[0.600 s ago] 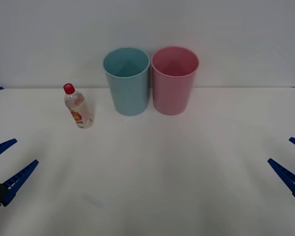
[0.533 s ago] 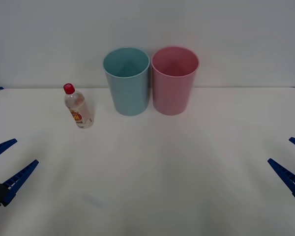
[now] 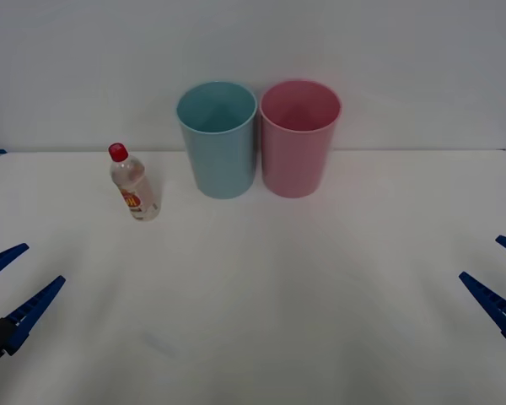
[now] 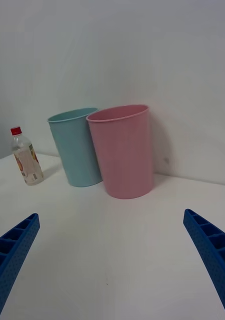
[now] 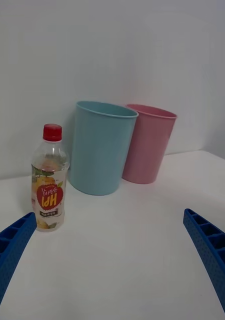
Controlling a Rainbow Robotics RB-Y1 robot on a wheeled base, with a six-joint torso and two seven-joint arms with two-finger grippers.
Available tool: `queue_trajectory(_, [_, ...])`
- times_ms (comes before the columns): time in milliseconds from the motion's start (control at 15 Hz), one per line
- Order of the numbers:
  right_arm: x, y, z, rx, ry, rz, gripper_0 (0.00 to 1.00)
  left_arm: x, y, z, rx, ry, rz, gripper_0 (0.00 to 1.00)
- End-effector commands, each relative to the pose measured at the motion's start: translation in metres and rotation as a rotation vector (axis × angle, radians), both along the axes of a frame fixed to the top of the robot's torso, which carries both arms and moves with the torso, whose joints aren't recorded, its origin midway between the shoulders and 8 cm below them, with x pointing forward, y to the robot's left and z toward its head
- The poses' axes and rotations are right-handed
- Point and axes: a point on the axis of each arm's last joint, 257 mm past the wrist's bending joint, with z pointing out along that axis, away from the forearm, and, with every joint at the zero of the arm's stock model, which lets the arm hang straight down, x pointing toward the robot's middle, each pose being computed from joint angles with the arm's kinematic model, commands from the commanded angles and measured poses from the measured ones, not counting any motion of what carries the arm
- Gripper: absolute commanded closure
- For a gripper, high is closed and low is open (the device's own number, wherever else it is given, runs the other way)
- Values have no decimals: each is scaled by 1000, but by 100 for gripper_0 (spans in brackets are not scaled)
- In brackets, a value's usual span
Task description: Grasp the object on the table and drop it into the matching bin: aluminum can to the light blue bin, PET bottle to the pink bin.
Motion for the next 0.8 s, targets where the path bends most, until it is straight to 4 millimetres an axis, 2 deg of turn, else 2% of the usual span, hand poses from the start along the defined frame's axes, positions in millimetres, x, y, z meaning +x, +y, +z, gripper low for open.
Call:
queue_trajectory(67, [0, 0, 0, 0, 0, 0, 0, 5, 6, -11, -9, 20, 31, 0])
queue_trajectory(533, [0, 0, 0, 0, 0, 0, 0, 31, 31, -44, 18, 85, 219, 0])
queue_trajectory(667, [0, 0, 0, 0, 0, 0, 0, 38, 30, -54, 33, 100, 255, 0])
queue_trajectory(800, [0, 0, 0, 0, 0, 0, 0, 50, 21, -64, 66, 100, 274, 0])
